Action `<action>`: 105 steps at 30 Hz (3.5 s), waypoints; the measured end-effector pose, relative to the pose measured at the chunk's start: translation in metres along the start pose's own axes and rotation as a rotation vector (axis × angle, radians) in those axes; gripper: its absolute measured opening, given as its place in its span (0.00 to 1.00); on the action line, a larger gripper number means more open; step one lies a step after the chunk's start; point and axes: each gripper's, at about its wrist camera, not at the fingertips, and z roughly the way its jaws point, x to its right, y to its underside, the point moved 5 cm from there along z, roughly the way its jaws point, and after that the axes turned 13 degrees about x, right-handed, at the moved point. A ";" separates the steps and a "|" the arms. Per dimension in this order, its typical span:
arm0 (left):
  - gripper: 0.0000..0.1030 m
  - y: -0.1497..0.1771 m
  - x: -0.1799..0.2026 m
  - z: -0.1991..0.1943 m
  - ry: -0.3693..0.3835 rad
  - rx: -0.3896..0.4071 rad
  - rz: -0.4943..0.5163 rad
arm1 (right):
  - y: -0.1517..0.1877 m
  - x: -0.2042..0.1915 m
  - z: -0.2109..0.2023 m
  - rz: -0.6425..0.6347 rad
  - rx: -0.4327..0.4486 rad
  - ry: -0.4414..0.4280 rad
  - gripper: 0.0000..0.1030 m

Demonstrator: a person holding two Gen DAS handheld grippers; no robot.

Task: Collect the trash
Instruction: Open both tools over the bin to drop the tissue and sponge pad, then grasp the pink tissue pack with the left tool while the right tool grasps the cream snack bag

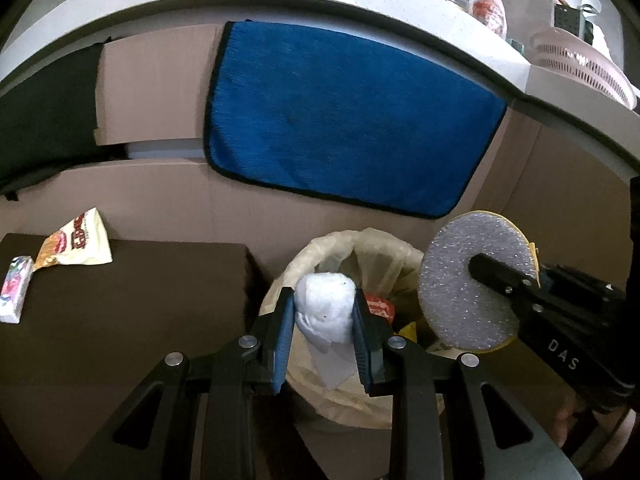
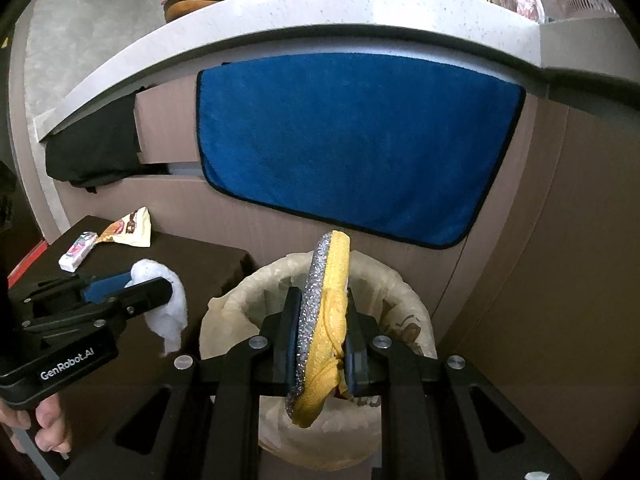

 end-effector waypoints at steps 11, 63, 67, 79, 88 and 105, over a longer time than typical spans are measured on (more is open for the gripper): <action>0.33 -0.003 0.007 0.023 0.053 -0.001 -0.005 | 0.002 0.012 0.018 0.047 -0.012 0.021 0.18; 0.44 0.043 -0.423 -0.024 -0.511 -0.124 -0.310 | -0.001 -0.213 0.094 0.020 -0.173 -0.336 0.59; 0.40 0.044 -0.414 -0.072 -0.427 -0.096 -0.369 | -0.001 -0.237 0.114 0.011 -0.196 -0.363 0.59; 0.40 0.087 -0.416 -0.213 -0.403 0.023 -0.464 | -0.014 -0.322 0.243 0.124 -0.264 -0.400 0.59; 0.40 0.108 -0.427 -0.230 -0.436 0.026 -0.469 | -0.005 -0.339 0.302 0.144 -0.356 -0.394 0.38; 0.40 0.117 -0.409 -0.221 -0.374 0.041 -0.554 | 0.009 -0.374 0.122 -0.283 -0.197 -0.577 0.64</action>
